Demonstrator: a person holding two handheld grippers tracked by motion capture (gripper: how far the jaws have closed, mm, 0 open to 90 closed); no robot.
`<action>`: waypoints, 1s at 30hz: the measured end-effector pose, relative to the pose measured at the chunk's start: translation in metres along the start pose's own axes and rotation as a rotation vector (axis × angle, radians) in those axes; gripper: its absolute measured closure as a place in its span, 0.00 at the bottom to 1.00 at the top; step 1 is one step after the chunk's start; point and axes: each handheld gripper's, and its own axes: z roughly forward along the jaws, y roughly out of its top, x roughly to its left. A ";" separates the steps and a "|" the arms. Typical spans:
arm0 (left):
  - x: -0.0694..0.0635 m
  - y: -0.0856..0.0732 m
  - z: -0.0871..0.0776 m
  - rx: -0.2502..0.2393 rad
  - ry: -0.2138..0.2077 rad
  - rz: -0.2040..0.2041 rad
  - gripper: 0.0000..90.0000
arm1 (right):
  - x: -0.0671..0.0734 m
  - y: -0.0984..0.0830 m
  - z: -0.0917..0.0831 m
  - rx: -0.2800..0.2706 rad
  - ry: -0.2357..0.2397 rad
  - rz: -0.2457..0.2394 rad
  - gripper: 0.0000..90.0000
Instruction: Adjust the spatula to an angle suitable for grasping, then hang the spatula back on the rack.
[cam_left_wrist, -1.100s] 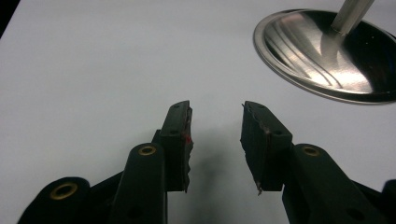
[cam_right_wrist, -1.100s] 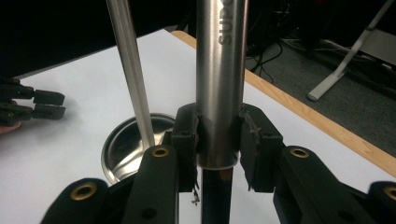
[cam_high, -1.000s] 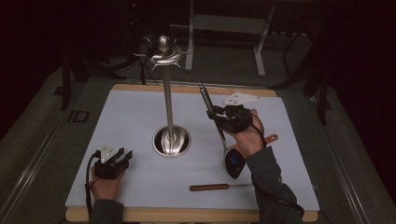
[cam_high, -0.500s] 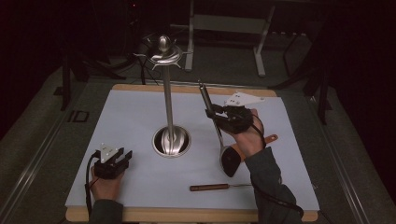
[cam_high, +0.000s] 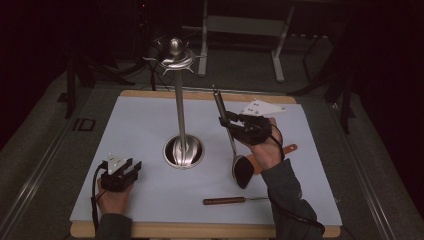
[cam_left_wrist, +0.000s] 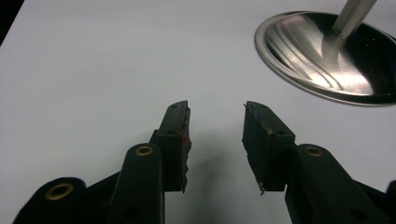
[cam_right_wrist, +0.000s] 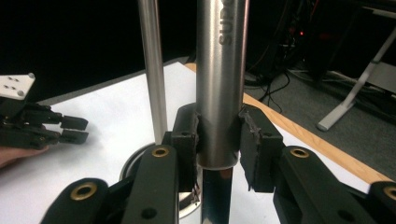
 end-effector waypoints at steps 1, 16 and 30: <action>0.000 0.000 0.000 0.000 0.000 0.000 0.68 | 0.000 0.001 0.000 -0.006 0.002 -0.001 0.77; 0.000 0.000 0.000 -0.001 0.002 0.000 0.68 | 0.011 0.004 -0.001 -0.083 0.036 -0.028 0.77; 0.000 0.000 0.000 -0.002 0.002 0.001 0.67 | 0.027 0.025 0.003 -0.164 0.088 -0.042 0.77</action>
